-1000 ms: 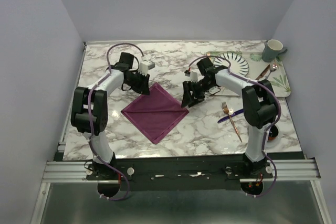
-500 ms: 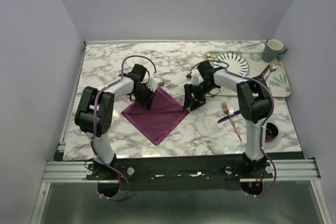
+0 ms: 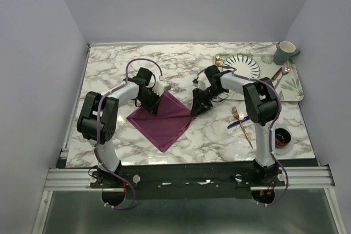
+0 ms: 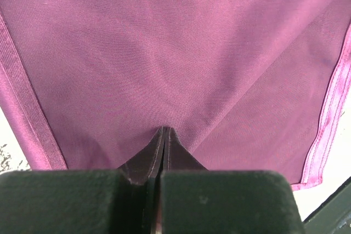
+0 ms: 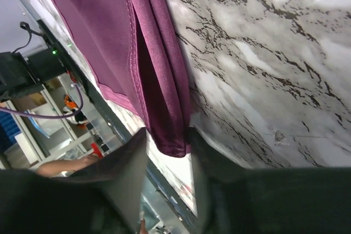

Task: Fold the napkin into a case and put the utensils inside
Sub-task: Pick up the upper triangle-folded napkin from the center of the board.

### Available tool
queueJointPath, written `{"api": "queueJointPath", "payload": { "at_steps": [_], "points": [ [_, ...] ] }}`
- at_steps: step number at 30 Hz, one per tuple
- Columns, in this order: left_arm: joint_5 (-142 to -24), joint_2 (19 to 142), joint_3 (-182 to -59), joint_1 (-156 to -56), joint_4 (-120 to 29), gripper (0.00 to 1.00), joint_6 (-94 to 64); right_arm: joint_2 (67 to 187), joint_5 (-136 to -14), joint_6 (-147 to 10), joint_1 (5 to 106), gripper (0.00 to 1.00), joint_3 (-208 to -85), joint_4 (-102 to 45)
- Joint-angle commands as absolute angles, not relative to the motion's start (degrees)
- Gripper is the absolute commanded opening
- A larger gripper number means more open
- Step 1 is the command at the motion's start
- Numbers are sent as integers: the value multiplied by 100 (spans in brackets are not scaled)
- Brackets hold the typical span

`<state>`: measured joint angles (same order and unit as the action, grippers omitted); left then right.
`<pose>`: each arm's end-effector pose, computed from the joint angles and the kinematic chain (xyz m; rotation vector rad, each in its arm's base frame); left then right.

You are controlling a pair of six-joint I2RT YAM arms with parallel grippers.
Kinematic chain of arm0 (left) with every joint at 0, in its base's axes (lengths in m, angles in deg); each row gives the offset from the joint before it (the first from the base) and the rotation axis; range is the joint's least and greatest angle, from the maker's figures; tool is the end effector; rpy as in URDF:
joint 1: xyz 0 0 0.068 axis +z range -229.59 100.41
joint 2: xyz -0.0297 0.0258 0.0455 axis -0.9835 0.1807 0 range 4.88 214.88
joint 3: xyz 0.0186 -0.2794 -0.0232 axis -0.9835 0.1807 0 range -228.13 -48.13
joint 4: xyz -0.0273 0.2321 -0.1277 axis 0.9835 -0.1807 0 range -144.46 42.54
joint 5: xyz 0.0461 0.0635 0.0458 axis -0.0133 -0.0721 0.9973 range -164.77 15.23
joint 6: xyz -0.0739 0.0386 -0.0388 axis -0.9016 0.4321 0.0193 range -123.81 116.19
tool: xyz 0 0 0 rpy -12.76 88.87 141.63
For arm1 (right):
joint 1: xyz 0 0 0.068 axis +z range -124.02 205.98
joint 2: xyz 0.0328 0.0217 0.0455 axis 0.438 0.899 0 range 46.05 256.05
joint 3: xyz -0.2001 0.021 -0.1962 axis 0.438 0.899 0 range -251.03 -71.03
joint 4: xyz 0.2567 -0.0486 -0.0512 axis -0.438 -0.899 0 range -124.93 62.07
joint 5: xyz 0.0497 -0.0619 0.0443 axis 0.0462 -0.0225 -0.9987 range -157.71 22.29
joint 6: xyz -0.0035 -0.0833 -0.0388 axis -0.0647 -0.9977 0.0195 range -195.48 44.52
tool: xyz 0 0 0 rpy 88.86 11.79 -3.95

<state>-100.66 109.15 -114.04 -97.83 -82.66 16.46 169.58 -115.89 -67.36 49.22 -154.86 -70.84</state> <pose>0.3330 -0.1477 0.1272 1.0044 2.5957 -0.6323 0.3597 0.2214 0.0991 0.4434 -2.7340 -1.2401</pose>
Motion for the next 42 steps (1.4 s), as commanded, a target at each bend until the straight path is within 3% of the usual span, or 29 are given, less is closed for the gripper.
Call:
{"api": "queueJointPath", "payload": {
  "at_steps": [1, 7, 12, 16, 22, 30, 42],
  "points": [
    [-9946, 10842, -10992, -9813, -8332, 2, 1553, 17015, -11666, -6731, 4927, 33, -15505, -7064],
    [-10060, 10622, -10799, -9813, -8454, 1, 1474, 17024, -11596, -6897, 4927, 3, -15576, -7055],
    [-10806, 10000, -10596, -9813, -8787, 6, 1412, 16989, -11386, -7502, 4988, 1, -15707, -7134],
    [-11422, 9462, -10806, -9507, -8771, 42, 1281, 16971, -11017, -8241, 5173, 1, -15909, -7406],
    [-11581, 10233, -12247, -8575, -9253, 66, 2113, 16954, -10208, -8944, 5375, 0, -16164, -7556],
    [-11466, 11779, -13731, -8486, -9465, 71, 2906, 16936, -9838, -9262, 5436, 1, -16305, -7600],
    [-12152, 12880, -14217, -8548, -9623, 68, 2748, 16936, -9803, -9306, 5437, 1, -16244, -7574]
  ]
}}
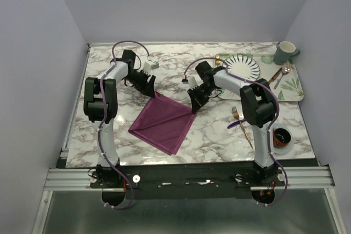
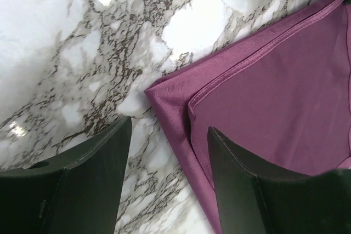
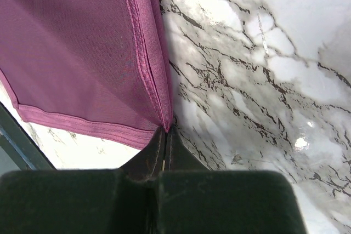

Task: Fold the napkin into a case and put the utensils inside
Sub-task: Pick up the upper triangle-folded napkin from the center of the board.

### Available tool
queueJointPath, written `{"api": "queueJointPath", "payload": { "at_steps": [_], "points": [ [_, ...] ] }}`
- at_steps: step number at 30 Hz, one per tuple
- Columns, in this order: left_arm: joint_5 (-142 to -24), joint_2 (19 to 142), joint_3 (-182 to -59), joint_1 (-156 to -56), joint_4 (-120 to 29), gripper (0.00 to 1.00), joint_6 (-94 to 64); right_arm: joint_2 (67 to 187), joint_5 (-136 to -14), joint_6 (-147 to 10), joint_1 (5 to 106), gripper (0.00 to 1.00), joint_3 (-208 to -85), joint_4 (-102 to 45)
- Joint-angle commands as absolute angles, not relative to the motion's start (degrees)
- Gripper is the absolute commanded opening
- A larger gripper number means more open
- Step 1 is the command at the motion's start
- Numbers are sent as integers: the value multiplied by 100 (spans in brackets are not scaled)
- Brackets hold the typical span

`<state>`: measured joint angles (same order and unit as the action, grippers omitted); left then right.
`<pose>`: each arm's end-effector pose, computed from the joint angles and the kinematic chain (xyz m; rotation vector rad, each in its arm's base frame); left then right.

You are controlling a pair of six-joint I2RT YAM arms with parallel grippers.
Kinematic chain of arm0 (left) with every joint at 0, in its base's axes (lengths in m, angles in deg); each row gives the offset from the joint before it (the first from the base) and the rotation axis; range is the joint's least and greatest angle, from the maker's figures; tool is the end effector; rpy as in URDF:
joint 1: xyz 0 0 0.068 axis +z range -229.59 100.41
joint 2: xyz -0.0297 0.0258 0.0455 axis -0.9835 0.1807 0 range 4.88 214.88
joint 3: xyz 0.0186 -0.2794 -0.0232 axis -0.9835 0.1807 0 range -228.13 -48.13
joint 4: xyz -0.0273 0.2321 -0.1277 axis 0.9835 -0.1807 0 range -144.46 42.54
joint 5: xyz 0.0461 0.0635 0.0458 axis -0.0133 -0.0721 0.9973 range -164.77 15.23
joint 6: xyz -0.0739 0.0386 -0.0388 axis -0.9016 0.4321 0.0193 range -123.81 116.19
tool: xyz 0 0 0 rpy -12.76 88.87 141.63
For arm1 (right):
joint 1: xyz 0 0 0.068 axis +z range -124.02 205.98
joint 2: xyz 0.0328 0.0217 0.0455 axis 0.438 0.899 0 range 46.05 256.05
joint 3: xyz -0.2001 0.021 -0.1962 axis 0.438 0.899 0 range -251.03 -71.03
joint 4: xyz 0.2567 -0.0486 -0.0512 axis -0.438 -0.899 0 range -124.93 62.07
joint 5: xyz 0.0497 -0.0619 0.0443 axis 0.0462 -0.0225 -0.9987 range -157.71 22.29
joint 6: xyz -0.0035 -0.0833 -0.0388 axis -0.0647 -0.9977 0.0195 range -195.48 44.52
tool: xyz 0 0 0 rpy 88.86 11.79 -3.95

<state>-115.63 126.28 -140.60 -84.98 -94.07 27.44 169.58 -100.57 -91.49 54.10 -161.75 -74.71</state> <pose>0.4369 -0.0955 0.1455 0.9371 2.4384 -0.8734 0.3662 0.2465 0.1146 -1.1603 2.6555 0.8774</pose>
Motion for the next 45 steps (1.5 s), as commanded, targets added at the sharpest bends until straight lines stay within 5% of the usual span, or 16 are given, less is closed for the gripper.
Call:
{"api": "queueJointPath", "payload": {
  "at_steps": [1, 6, 15, 25, 33, 45],
  "points": [
    [-12205, 12889, -14200, -8548, -9632, 67, 2739, 16945, -9803, -9297, 5437, 1, -16244, -7574],
    [-12363, 12977, -14121, -8574, -9624, 64, 2713, 17006, -9908, -9192, 5445, 1, -16349, -7609],
    [-12030, 13047, -14041, -8627, -9351, 43, 2616, 17173, -10251, -8902, 5472, 1, -16455, -7679],
    [-11845, 13004, -14129, -8627, -9298, 0, 2616, 17270, -10093, -8849, 5463, 1, -16577, -7670],
    [-12433, 12442, -14603, -8486, -9421, 0, 2537, 16735, -9269, -9103, 5463, 1, -16762, -7355],
    [-13479, 12574, -17513, -8065, -8957, 0, 2543, 16435, -7545, -10351, 5243, 1, -18766, -6204]
  ]
}}
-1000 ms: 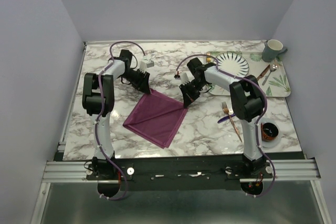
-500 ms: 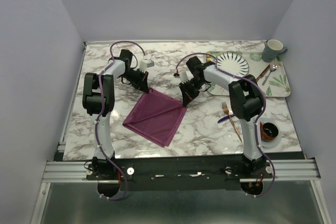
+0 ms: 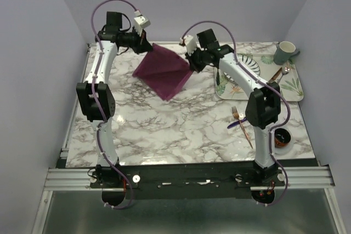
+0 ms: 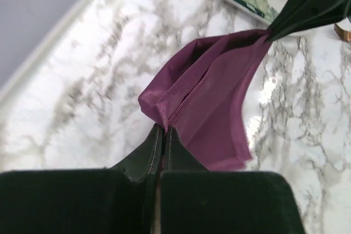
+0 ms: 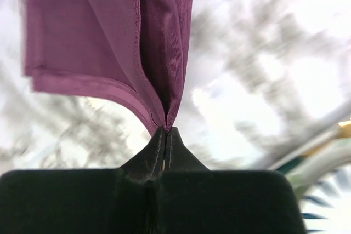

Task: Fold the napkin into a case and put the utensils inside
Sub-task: Pick up the upper triangle-folded napkin from the center of the board, then turn over the upper triangle folded napkin at the center of the board.

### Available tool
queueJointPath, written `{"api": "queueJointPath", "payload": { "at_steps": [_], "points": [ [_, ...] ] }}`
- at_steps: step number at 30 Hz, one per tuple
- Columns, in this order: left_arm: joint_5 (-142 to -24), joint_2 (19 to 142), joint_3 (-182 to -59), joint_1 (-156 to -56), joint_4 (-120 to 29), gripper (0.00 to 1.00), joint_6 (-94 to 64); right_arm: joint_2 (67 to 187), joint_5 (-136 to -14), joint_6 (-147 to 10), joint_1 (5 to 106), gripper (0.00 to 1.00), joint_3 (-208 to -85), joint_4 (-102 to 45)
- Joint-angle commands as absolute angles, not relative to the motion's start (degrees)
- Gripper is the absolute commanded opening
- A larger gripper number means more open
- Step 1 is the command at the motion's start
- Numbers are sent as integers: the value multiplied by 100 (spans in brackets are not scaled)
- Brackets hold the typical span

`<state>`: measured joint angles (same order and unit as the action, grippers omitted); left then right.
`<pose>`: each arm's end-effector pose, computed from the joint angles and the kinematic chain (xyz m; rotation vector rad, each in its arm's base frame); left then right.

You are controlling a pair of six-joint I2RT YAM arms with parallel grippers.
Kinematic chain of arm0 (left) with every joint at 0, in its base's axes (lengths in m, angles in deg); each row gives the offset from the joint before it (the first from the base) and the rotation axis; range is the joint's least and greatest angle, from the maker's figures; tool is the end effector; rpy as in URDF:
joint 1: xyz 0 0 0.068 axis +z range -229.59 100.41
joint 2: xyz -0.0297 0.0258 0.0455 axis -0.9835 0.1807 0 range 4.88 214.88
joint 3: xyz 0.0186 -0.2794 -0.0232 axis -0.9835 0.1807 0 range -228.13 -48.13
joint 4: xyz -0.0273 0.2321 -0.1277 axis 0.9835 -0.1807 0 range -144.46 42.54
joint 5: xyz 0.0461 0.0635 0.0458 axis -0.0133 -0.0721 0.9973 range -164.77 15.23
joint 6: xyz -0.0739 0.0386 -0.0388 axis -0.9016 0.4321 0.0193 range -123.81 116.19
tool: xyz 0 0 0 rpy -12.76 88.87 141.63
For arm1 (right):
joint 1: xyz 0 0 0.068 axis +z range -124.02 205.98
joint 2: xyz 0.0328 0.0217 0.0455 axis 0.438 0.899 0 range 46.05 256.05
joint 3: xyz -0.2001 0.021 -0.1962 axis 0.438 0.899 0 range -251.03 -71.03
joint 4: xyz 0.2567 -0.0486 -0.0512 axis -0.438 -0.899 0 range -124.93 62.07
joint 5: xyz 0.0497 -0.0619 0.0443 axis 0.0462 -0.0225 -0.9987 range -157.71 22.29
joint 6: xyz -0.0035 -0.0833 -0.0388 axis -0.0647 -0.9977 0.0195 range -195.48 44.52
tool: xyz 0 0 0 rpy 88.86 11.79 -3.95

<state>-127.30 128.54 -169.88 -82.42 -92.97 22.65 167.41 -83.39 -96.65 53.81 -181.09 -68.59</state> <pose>0.5032 -0.0905 0.3005 0.9263 1.9395 -0.8513 0.4436 0.2594 0.2352 -1.1300 2.1971 0.3888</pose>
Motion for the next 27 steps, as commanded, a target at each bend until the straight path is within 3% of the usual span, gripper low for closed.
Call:
{"api": "queueJointPath", "payload": {
  "at_steps": [1, 7, 11, 17, 27],
  "points": [
    [-13610, 12477, -17400, -8021, -8860, 0, 2676, 16305, -7527, -10587, 5243, 0, -18740, -5950],
    [-14227, 11519, -15506, -7818, -8989, 0, 4841, 15619, -7913, -11413, 5348, 1, -17318, -5114],
    [-14052, 11211, -14159, -7818, -9790, 0, 6610, 15171, -8019, -11907, 5647, 1, -15807, -4815],
    [-13595, 10596, -12110, -7879, -9992, 0, 7835, 14625, -7931, -12154, 6306, 1, -13777, -4436],
    [-12699, 9506, -10579, -8318, -10089, 0, 9067, 14238, -7975, -11943, 7018, 0, -12930, -4471]
  ]
}}
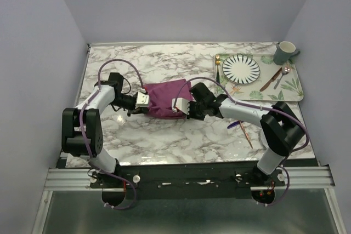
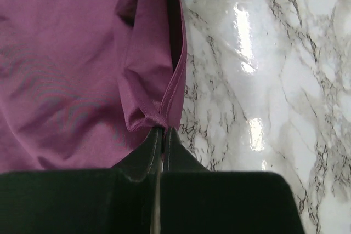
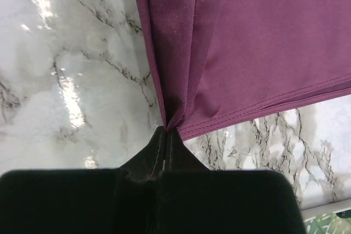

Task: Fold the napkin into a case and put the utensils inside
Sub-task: Turn over the upper triangle folded napkin at the center of the board.

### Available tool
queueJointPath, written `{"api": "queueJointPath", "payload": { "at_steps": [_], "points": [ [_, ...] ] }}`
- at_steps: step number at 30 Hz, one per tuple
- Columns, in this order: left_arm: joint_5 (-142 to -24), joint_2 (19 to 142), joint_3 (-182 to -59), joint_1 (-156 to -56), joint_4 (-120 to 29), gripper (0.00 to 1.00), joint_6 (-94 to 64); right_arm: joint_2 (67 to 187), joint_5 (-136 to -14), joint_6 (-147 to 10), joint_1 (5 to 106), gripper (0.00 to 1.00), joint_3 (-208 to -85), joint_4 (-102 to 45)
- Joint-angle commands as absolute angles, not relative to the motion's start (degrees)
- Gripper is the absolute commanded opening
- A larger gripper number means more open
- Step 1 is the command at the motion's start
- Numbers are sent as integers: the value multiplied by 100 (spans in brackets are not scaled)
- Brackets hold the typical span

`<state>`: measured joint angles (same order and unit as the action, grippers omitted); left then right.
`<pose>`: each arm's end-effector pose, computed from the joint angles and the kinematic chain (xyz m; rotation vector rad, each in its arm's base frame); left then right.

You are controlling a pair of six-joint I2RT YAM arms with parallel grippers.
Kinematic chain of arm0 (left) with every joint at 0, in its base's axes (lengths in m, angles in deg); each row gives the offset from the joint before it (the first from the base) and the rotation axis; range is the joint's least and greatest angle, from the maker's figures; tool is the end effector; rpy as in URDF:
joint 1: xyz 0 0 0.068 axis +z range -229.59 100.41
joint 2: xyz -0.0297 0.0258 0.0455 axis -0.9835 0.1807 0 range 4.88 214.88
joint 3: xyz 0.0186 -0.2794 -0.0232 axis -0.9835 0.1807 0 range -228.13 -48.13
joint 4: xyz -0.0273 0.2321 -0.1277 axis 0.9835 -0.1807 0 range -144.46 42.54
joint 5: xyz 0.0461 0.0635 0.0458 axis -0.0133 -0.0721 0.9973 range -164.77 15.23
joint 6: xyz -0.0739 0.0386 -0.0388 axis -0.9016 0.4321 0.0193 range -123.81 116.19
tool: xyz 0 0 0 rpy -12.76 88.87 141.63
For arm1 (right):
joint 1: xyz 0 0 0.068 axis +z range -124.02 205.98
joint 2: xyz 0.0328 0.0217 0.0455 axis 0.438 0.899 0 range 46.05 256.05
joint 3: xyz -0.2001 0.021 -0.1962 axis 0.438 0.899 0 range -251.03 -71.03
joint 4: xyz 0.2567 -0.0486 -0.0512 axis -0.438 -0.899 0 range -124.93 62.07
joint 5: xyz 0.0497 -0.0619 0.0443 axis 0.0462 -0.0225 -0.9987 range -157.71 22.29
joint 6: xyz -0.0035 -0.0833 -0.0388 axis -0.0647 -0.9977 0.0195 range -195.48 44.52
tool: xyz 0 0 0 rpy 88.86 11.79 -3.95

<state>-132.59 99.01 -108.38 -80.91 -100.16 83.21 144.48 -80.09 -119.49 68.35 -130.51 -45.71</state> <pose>0.2861 -0.0765 0.1779 1.6076 1.6015 -0.8726 0.2666 0.2671 0.1433 -1.8029 1.7999 0.2654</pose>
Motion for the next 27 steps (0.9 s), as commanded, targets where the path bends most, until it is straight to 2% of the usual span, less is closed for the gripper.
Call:
{"api": "queueJointPath", "payload": {
  "at_steps": [1, 9, 10, 11, 13, 14, 15, 18, 20, 23, 26, 27],
  "points": [
    [-12637, 9453, -10439, -8363, -10107, 0, 9215, 14247, -7975, -11934, 7106, 0, -12948, -4550],
    [-11995, 8742, -9595, -8732, -10081, 0, 9945, 14133, -8019, -11837, 7361, 1, -12676, -4743],
    [-11933, 8671, -9438, -8767, -10081, 2, 10007, 14124, -8045, -11846, 7422, 5, -12667, -4883],
    [-11837, 8618, -9366, -8828, -10072, 20, 10060, 14106, -8080, -11837, 7440, 10, -12667, -4963],
    [-11749, 8399, -9217, -8855, -10089, 35, 10122, 14028, -8220, -11802, 7484, 30, -12702, -5260],
    [-11731, 8285, -9190, -8847, -10107, 46, 10052, 13983, -8256, -11715, 7484, 44, -12745, -5358],
    [-11765, 7997, -9181, -8847, -10116, 49, 9799, 13922, -8291, -11671, 7484, 66, -12807, -5455],
    [-12080, 7504, -9356, -8768, -10081, 55, 8973, 13501, -8405, -11574, 7476, 87, -12842, -5763],
    [-12327, 7423, -9681, -8601, -10019, 55, 7998, 13246, -8563, -11382, 7432, 91, -12930, -5956],
    [-12968, 7773, -10410, -8022, -9932, 56, 6500, 13244, -8994, -11013, 7195, 92, -13368, -6334],
    [-13180, 8537, -11122, -7643, -9616, 56, 4910, 13551, -9293, -10486, 6931, 88, -13957, -6580],
    [-13163, 8913, -11237, -7599, -9388, 55, 4353, 13892, -9354, -10371, 6887, 82, -14124, -6650]
  ]
}}
